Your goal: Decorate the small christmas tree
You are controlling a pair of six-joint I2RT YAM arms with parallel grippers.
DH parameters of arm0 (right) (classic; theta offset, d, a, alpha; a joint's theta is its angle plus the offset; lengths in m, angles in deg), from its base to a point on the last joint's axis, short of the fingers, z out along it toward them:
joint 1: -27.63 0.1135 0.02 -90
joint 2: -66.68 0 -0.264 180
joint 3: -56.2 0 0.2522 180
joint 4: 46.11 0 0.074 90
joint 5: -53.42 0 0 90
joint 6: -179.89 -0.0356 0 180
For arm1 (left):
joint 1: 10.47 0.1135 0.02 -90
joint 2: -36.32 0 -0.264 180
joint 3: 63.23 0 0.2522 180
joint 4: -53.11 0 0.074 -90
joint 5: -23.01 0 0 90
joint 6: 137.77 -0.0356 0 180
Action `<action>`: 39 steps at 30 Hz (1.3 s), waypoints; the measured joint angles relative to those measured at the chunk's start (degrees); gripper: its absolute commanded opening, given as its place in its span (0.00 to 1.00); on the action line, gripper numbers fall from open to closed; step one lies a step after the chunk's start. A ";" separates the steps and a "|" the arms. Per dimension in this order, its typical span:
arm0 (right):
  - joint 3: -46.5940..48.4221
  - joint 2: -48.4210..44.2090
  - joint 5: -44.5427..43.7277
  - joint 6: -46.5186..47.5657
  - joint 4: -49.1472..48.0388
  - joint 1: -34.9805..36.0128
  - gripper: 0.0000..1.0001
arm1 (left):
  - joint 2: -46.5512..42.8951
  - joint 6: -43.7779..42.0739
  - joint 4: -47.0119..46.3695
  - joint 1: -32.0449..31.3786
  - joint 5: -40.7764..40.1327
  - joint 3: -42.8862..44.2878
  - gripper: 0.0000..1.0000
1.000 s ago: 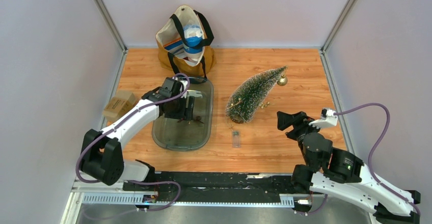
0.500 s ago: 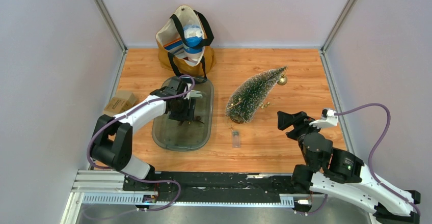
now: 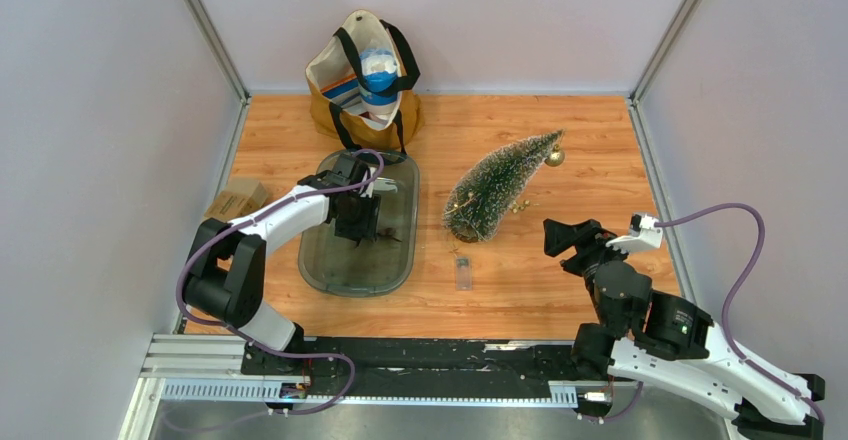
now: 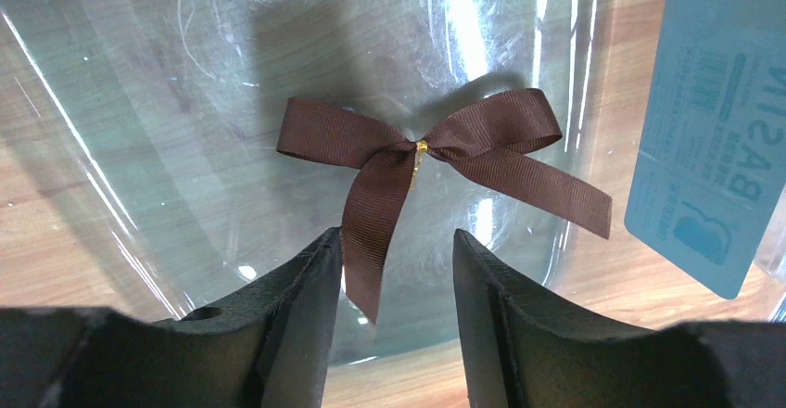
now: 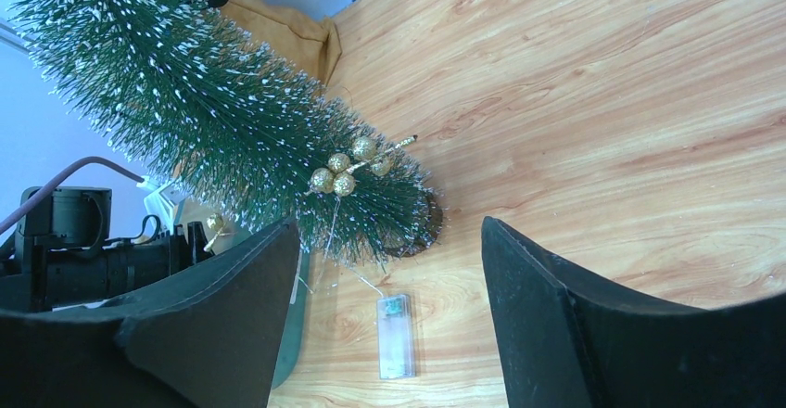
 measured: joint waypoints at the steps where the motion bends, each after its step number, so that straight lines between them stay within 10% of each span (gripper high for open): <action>1: 0.00 0.00 0.00 0.00 0.00 0.00 0.75 | 0.00 0.02 0.02 0.00 -0.11 0.00 0.52; 14: 0.00 0.00 0.39 0.00 0.00 0.00 0.75 | -0.28 -0.46 0.94 0.02 -0.98 0.00 0.05; 39: 0.63 1.44 4.74 1.97 -1.18 0.00 0.75 | -27.71 -1.51 3.67 0.04 6.86 0.00 0.00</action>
